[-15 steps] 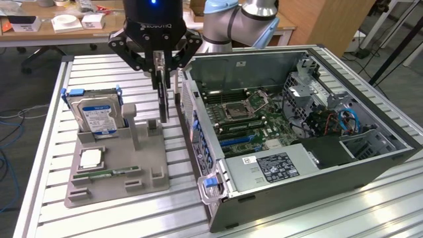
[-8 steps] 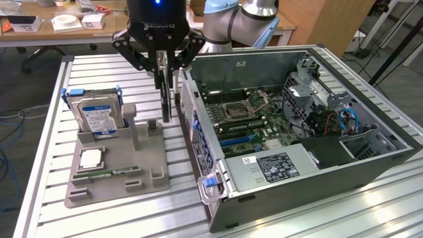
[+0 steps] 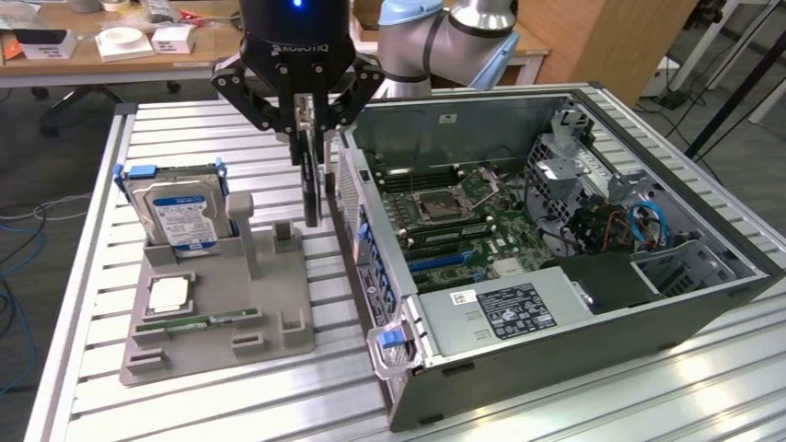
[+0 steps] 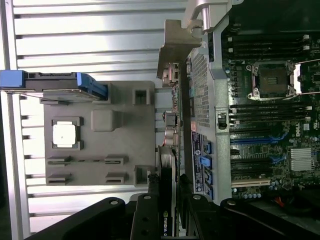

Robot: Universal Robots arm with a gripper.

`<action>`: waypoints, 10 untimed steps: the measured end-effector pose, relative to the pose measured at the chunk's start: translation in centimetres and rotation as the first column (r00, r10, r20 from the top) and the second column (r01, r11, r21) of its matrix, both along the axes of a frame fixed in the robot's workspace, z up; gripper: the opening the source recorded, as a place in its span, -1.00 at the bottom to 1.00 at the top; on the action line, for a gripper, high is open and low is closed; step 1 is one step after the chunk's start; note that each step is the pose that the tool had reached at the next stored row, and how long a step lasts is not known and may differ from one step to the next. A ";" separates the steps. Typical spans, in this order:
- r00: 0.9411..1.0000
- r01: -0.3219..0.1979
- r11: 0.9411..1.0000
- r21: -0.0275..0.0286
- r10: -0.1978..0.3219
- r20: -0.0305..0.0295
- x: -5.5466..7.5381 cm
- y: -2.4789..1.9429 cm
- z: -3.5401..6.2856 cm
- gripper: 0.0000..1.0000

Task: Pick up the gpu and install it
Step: 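Pick up the gpu and move the gpu toward the slot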

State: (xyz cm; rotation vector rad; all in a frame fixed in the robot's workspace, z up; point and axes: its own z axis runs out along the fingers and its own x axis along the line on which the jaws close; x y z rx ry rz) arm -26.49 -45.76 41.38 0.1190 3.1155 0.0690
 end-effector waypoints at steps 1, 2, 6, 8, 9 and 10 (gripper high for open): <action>1.000 0.000 1.000 0.000 0.000 0.000 0.0 0.00 0.00 -0.47; 1.000 0.000 1.000 0.000 0.000 0.000 0.1 0.00 0.00 -0.47; 1.000 0.000 1.000 0.000 0.000 0.000 0.3 0.00 0.00 -0.47; 1.000 0.000 1.000 0.000 0.000 0.000 0.4 0.00 0.00 -0.47; 1.000 0.000 1.000 0.000 0.000 0.000 0.4 0.00 0.00 -0.47; 1.000 0.000 1.000 0.000 0.000 0.000 0.4 0.00 0.00 -0.47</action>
